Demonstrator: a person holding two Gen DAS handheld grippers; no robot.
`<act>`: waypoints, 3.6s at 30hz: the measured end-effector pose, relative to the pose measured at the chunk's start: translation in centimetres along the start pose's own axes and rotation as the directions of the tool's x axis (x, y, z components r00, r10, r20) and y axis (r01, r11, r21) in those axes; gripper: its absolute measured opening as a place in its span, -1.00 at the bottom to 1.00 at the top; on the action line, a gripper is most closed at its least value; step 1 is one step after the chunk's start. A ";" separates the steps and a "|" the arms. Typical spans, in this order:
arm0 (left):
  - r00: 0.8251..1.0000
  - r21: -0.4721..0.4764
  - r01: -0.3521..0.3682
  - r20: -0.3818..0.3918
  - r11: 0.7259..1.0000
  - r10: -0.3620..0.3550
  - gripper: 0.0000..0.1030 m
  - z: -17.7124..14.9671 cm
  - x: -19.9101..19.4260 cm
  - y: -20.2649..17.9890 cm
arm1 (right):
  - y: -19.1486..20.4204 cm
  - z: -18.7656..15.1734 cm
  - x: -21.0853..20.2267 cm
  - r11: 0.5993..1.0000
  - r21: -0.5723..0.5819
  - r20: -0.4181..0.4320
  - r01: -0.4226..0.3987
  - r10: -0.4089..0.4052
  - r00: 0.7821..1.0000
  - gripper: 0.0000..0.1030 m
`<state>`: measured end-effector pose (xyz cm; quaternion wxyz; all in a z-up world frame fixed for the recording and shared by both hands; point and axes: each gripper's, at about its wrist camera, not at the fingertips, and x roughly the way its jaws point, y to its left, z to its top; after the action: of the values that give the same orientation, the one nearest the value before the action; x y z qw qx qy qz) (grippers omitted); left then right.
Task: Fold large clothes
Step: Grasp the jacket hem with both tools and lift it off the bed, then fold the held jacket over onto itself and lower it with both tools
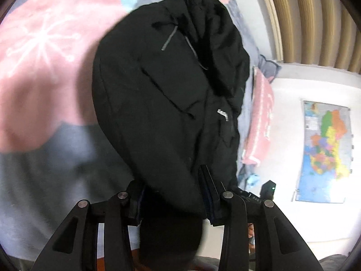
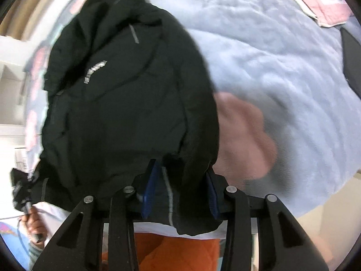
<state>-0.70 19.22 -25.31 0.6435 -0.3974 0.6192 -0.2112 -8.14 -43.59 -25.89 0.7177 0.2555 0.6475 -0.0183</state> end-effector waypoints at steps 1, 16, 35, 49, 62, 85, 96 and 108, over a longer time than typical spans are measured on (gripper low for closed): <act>1.000 -0.005 0.000 -0.005 1.000 0.000 -0.22 0.0 0.2 0.1 | -0.1 0.1 0.1 1.000 0.003 -0.002 0.003 -0.003 1.000 -0.15; 0.982 0.044 -0.189 -0.016 0.981 0.189 -0.47 -1.0 1.9 0.1 | -2.8 -0.2 0.7 0.988 0.089 -0.063 -0.124 0.130 0.989 -0.40; 0.949 0.254 -0.052 0.315 0.966 -0.032 -0.61 8.9 -9.3 -14.3 | 8.5 12.8 -11.6 0.981 -0.128 0.304 -0.147 0.180 0.936 -0.67; 0.901 0.202 -0.049 0.431 0.978 -0.044 -0.61 26.2 -6.2 -19.0 | 18.1 33.0 -8.8 0.980 -0.199 0.370 0.006 0.070 0.926 -0.67; 0.931 0.027 -0.228 0.298 0.973 0.210 -0.61 39.4 7.1 -12.1 | 17.0 44.5 9.8 0.992 -0.073 0.123 0.100 -0.090 0.988 -0.67; 0.992 0.244 -0.044 0.129 0.969 0.013 -0.43 36.9 -4.8 -16.0 | 16.7 38.7 -3.8 0.966 -0.195 0.247 -0.172 0.218 0.944 -0.29; 0.981 0.232 0.164 0.065 0.959 -0.184 -0.38 36.8 -7.4 -17.6 | 15.3 37.0 -9.7 0.941 -0.206 0.310 -0.269 0.324 0.894 0.13; 0.934 0.306 -0.204 0.345 0.930 0.092 0.00 35.0 -12.8 -20.0 | 23.7 32.1 -4.9 0.910 -0.413 0.324 0.034 0.112 0.939 0.31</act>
<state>35.64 25.81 -4.66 0.8092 -0.2623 0.4880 -0.1957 29.08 -36.99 -12.21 0.8566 0.1044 0.4973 0.0895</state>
